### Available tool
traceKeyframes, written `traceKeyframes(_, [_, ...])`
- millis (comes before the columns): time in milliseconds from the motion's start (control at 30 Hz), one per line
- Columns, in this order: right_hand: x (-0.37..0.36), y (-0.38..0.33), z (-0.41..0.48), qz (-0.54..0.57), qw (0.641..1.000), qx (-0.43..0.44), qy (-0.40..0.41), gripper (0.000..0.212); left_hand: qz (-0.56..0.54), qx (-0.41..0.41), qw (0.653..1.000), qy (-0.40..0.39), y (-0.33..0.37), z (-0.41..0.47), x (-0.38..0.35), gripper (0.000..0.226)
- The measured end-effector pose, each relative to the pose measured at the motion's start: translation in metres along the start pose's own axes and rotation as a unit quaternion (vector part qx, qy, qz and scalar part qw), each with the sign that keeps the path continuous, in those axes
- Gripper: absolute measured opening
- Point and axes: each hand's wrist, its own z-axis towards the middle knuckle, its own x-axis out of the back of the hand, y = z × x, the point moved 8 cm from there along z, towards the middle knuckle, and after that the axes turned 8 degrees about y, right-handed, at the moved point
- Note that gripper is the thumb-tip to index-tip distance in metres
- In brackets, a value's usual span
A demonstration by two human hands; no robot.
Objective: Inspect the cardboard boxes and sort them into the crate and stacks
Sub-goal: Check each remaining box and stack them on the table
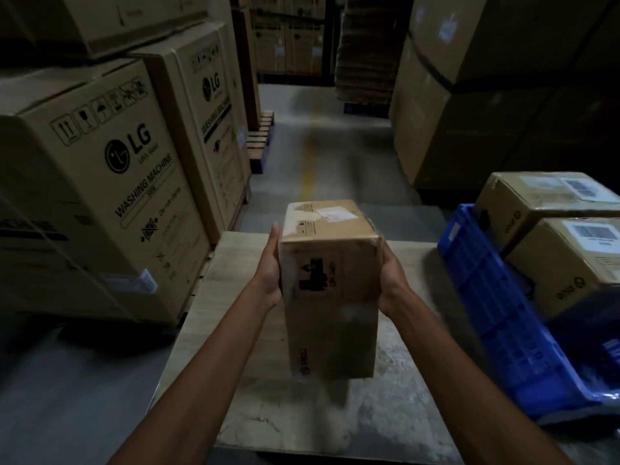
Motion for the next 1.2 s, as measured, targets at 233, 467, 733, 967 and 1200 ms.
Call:
traceKeyframes(233, [0.019,0.036,-0.010,0.075,0.997,0.016,0.023,0.042,-0.073,-0.007,0.996,-0.046,-0.038,-0.011,0.000,0.066])
traceKeyframes(467, [0.028,0.044,-0.011,-0.026,0.999,0.031,0.026,0.040,0.054,-0.060,0.996,0.029,-0.034,-0.003,0.023,0.088])
traceKeyframes(733, [0.023,-0.044,-0.043,-0.265,0.939,0.220,-0.016,0.060,0.518,-0.320,0.793,0.023,0.048,-0.044,-0.009,0.068])
traceKeyframes(967, [-0.023,-0.034,-0.051,-0.654,0.710,0.237,-0.111,0.110,0.744,-0.192,0.635,-0.080,0.008,-0.023,-0.016,0.104])
traceKeyframes(1200, [-0.035,-0.060,-0.052,-0.677,0.678,0.260,-0.120,0.092,0.772,-0.217,0.590,-0.091,0.031,-0.011,-0.036,0.102])
